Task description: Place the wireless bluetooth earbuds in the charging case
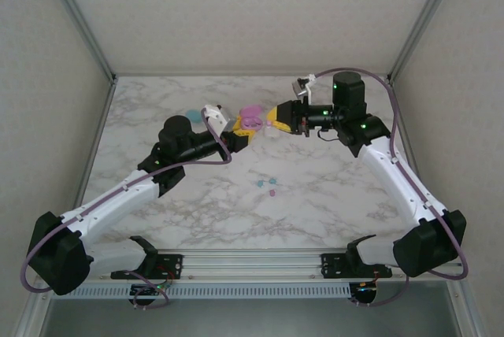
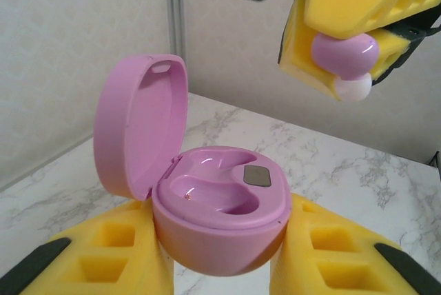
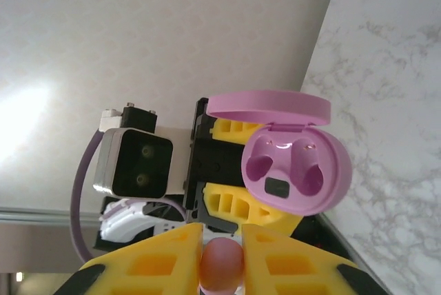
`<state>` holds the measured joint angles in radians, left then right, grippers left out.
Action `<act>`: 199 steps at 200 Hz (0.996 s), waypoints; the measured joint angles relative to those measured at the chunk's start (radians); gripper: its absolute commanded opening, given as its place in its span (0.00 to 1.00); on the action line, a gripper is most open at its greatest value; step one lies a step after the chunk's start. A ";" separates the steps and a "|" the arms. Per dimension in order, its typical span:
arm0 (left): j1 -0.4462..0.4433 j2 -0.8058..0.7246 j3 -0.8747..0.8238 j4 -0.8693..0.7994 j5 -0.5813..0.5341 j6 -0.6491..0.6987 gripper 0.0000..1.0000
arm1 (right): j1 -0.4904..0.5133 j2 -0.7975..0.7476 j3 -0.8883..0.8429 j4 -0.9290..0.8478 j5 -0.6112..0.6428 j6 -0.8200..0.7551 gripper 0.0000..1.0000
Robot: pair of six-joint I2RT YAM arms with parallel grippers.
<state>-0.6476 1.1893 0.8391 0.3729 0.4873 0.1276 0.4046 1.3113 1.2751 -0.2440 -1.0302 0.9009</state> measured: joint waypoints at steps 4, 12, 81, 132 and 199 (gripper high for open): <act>0.000 0.000 -0.001 0.004 0.001 0.000 0.16 | 0.008 -0.003 0.000 0.001 0.014 -0.006 0.20; -0.002 0.000 -0.002 0.011 0.002 0.001 0.16 | 0.024 -0.010 0.000 0.002 0.037 -0.019 0.20; -0.017 0.019 -0.002 0.027 0.006 0.015 0.16 | 0.103 -0.018 0.009 0.023 0.198 -0.083 0.20; -0.019 0.029 -0.002 0.029 0.005 0.019 0.16 | 0.144 0.020 0.043 0.022 0.248 -0.105 0.20; -0.019 0.029 -0.002 0.038 -0.002 0.011 0.16 | 0.158 0.054 0.045 0.007 0.296 -0.122 0.20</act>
<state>-0.6670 1.2186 0.8375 0.4107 0.4850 0.1387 0.5629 1.3655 1.3201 -0.2367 -0.7345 0.7788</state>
